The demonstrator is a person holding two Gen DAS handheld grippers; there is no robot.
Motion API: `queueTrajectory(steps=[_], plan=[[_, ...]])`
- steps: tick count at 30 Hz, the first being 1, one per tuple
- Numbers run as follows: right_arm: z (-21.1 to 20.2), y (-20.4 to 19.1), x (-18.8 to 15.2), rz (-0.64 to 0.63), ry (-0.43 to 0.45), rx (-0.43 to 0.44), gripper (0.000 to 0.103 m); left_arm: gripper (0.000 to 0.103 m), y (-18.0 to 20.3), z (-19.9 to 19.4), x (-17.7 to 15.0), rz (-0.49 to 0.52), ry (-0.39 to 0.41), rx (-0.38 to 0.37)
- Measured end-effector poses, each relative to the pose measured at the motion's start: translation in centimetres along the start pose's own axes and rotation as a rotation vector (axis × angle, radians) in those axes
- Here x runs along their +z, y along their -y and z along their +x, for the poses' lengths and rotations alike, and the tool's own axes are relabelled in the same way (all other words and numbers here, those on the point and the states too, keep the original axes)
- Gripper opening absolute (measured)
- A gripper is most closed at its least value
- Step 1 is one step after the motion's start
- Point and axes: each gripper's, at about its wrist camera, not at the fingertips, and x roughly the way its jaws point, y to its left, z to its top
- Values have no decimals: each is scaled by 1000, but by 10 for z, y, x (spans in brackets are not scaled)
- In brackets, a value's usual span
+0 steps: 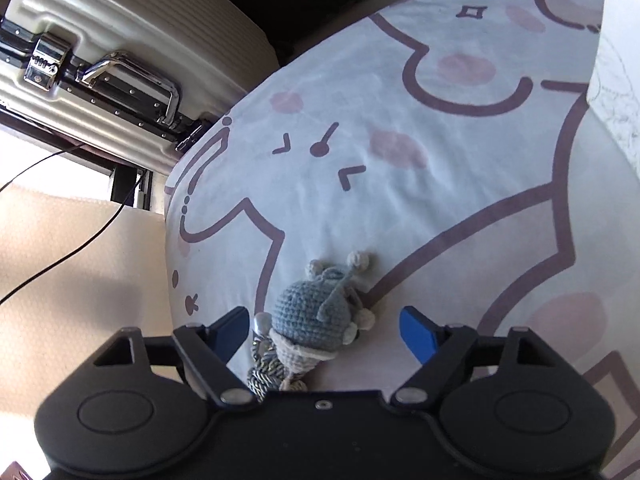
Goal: Organize objects
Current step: 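Grasp the grey knit toy with the right gripper while the left gripper grasps the twisted rope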
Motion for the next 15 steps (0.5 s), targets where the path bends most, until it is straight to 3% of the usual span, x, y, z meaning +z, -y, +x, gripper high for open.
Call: queueTrajectory(steps=[11,14,15], plan=[[33,-11,-9,24,-51,-13,79,62,14,7,-6,100,-23,-53],[34,-8,-8,46,-22,-27,73,63,17,10,-8,122,-28,-51],[34,-7,-6,57,-16,-33,65,65,17,12,-9,129,-32,-49]])
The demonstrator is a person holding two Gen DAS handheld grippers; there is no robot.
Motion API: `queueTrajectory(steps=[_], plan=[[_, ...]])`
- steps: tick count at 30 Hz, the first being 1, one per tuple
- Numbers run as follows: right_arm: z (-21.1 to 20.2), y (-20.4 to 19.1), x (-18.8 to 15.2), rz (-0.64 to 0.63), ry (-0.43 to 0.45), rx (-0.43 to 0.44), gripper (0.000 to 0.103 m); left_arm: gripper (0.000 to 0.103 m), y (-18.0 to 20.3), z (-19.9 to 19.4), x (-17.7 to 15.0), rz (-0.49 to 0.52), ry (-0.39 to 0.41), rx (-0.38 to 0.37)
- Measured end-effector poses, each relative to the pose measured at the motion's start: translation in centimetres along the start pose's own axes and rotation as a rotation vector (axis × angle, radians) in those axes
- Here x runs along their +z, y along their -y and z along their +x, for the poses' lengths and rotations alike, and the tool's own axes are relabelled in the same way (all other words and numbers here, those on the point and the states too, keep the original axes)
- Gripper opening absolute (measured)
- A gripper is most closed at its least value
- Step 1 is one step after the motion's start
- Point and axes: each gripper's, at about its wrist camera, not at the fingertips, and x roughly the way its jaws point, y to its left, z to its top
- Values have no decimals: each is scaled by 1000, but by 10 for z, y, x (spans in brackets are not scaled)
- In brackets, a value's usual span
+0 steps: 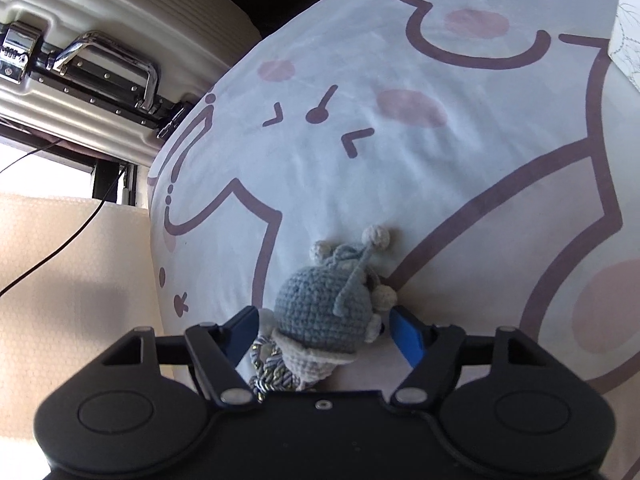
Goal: Organize objects
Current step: 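Grasp the grey knit toy with the right gripper while the left gripper grasps the twisted rope, then lift and carry the knit toy and rope over the white box with both grippers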
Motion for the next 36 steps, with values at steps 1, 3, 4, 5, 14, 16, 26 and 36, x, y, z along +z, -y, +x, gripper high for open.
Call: queueTrajectory(steps=[1,3,4,5,14,16,26,36], plan=[[-1,2,1,8,3,-5,58,66,1,2,-1,6,-4,3],[-1,5,4,8,-7,13,58,69,2,5,-2,18,-11,6],[-2,6,5,-9,-15,19,57,69,3,6,-2,25,-14,5],[-3,6,5,-27,-18,19,57,70,4,8,-3,34,-18,2],[-31,14,8,-200,-16,-8,56,73,24,29,0,96,-55,2],[-39,18,10,-227,-12,-18,56,73,28,33,1,107,-66,0],[-56,33,10,-311,-10,-42,56,63,39,47,4,106,-136,69],[-81,35,6,-401,14,-51,56,53,35,19,16,-45,-115,57]])
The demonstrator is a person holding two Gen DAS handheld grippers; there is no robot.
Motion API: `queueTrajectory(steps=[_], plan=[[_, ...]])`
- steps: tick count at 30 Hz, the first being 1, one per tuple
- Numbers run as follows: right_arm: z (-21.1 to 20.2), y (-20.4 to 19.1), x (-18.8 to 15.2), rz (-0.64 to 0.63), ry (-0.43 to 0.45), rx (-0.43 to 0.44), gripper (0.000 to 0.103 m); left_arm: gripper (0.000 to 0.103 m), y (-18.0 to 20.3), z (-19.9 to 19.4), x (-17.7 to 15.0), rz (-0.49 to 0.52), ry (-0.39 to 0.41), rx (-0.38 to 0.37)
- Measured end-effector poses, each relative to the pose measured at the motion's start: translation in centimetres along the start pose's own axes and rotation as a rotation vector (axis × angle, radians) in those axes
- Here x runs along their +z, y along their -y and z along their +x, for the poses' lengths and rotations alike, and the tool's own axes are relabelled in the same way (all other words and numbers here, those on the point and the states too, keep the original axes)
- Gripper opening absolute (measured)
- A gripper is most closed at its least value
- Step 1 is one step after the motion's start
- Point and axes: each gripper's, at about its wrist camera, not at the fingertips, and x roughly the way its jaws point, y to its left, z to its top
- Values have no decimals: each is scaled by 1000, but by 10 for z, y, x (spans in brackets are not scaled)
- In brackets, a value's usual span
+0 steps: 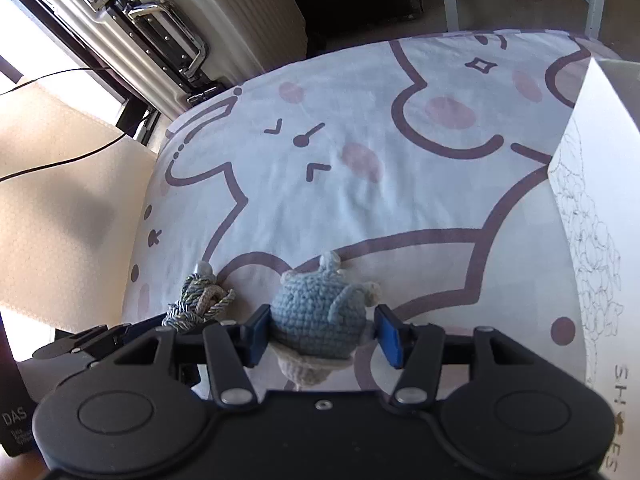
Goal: Organize objects
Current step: 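Lift and carry the knit toy and rope over the white box with both grippers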
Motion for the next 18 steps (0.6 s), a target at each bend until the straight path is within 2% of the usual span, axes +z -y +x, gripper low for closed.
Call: queueTrajectory(steps=[3,13,18], plan=[[-16,1,1,-24,24,5,56,46,3,-18,2,-34,15,-17],[-77,11,1,-83,105,-8,56,44,19,-60,-4,-49,44,-42],[-107,15,-3,-125,133,-1,56,44,28,-86,-8,-60,86,-60]])
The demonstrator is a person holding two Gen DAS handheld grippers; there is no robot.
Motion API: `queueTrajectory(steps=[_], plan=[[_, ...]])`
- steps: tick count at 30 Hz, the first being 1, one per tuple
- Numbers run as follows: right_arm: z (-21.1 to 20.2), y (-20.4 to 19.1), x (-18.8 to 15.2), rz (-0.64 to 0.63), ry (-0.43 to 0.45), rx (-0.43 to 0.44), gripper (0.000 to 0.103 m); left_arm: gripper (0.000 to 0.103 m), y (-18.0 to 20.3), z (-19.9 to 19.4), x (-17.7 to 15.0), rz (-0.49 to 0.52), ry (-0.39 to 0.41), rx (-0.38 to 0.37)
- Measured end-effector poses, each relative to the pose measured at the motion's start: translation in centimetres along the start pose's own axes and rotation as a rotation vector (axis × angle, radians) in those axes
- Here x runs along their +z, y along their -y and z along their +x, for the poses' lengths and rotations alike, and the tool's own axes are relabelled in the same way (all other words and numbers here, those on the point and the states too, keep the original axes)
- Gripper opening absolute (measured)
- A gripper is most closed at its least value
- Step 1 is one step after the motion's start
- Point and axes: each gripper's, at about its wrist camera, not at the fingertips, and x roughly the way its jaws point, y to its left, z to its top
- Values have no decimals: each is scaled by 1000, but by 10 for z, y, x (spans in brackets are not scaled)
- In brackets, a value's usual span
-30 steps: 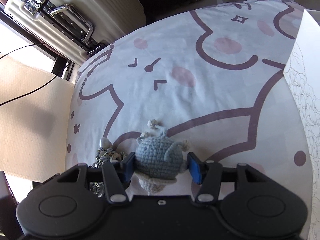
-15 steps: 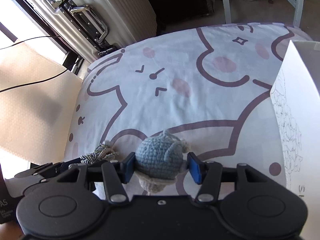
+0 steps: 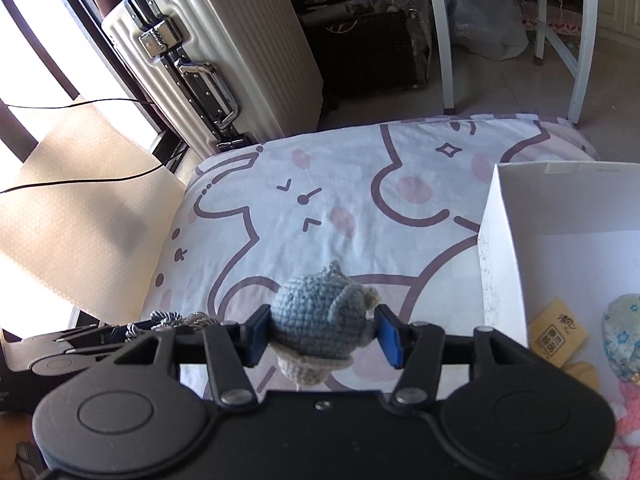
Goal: Organize objects
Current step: 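Lift and carry the knit toy and rope over the white box with both grippers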
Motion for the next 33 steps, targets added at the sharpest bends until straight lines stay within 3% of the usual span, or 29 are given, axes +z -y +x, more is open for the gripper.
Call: queueTrajectory(steps=[17,33], plan=[[-76,27,-11,-99,109,-27,56,44,57,-73,3,72,122,-22],[-108,67,-9,-93,174,-32,56,43,105,-83,12,115,154,-38]])
